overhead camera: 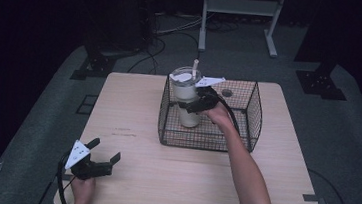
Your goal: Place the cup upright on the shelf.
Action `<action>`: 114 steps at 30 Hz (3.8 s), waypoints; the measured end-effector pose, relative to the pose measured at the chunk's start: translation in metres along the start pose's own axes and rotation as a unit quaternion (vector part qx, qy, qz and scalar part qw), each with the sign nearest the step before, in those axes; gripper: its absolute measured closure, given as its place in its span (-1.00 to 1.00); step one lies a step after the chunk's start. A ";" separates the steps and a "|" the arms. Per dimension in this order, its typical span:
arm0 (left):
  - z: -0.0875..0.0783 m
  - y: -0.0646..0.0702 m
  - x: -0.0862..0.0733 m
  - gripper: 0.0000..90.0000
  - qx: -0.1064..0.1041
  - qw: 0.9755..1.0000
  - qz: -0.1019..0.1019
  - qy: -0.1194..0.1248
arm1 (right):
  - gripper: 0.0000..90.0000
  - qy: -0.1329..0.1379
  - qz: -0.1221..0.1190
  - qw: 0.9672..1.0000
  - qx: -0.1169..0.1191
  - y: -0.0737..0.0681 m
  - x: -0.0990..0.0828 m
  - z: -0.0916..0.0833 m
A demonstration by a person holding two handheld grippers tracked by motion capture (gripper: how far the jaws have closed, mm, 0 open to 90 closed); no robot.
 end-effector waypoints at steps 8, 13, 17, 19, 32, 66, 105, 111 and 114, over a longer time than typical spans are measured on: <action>0.000 0.000 0.000 -1.00 0.000 1.000 0.000 -0.001 | -0.81 0.004 -0.015 1.000 0.007 0.004 -0.006 -0.007; 0.000 0.000 0.000 -1.00 0.000 1.000 0.001 -0.001 | -0.81 0.011 -0.011 1.000 0.007 0.008 -0.008 -0.010; 0.000 0.000 0.000 -1.00 0.000 1.000 0.002 -0.001 | -0.81 0.009 -0.021 1.000 0.011 0.009 -0.010 -0.012; 0.000 0.000 0.000 -1.00 0.000 1.000 0.002 -0.001 | -0.81 0.005 -0.022 1.000 0.014 0.008 -0.012 -0.013; 0.001 0.001 0.000 -1.00 0.002 1.000 0.002 -0.002 | -0.81 -0.004 -0.020 1.000 0.012 0.013 -0.019 -0.025; 0.001 0.001 -0.001 -1.00 0.003 1.000 0.004 -0.006 | -0.79 -0.038 -0.013 0.999 -0.016 0.013 -0.022 -0.053; 0.002 0.002 -0.001 -1.00 0.005 1.000 0.007 -0.007 | -0.79 -0.040 0.022 0.998 -0.041 -0.003 -0.012 -0.125; 0.002 0.002 -0.001 -1.00 0.006 1.000 0.007 -0.008 | -0.79 -0.038 0.013 0.998 -0.043 -0.009 -0.010 -0.135; 0.002 0.002 -0.001 -1.00 0.006 1.000 0.008 -0.008 | -0.79 -0.038 0.007 0.998 -0.040 -0.013 -0.011 -0.139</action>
Point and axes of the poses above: each handheld gripper's, and its own axes: z roughly forward along the jaws, x roughly out of its top, y roughly to its right, the point moved 7 cm from there along z, roughly forward along the jaws, and after that the axes turned 7 degrees about z, right-handed, at the moved point
